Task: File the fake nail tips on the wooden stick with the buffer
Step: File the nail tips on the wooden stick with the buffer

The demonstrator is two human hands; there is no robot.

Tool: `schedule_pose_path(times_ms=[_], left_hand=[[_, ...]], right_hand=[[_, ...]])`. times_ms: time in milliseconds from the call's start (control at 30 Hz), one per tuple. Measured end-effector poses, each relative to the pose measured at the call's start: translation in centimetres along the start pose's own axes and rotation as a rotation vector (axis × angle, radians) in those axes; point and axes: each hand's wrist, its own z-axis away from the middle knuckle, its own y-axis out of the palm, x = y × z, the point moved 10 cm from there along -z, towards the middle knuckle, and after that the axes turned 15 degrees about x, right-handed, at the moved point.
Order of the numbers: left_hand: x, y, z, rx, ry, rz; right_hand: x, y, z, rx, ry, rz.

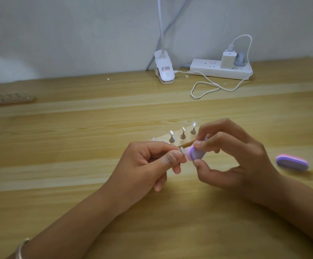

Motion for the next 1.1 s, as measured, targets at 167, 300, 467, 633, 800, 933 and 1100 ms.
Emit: schedule_pose_path(times_ms=[167,300,467,633,800,933,1100], left_hand=[[0.0,0.1,0.0,0.011,0.015,0.025],[0.1,-0.1,0.0,0.011,0.009,0.054],[-0.2,0.5,-0.1,0.038,0.048,0.061],[0.0,0.1,0.0,0.026,0.024,0.045],[-0.9,0.2,0.1,-0.005,0.092,-0.104],[-1.6,0.2,0.3,-0.047,0.106,-0.325],[-1.9,0.2,0.5,-0.075,0.119,-0.416]], right_hand=[[1.6,0.8,0.0,0.014,-0.079,0.017],[-0.5,-0.7,0.1,-0.044,0.030,0.016],[1.9,0.6,0.1,0.003,-0.092,0.019],[0.0,-0.5,0.2,-0.029,0.007,0.030],[1.3,0.8,0.1,0.018,-0.052,0.028],[-0.4,0.4,-0.1,0.023,0.046,-0.004],[1.0,2.0,-0.1,0.108,-0.050,-0.037]])
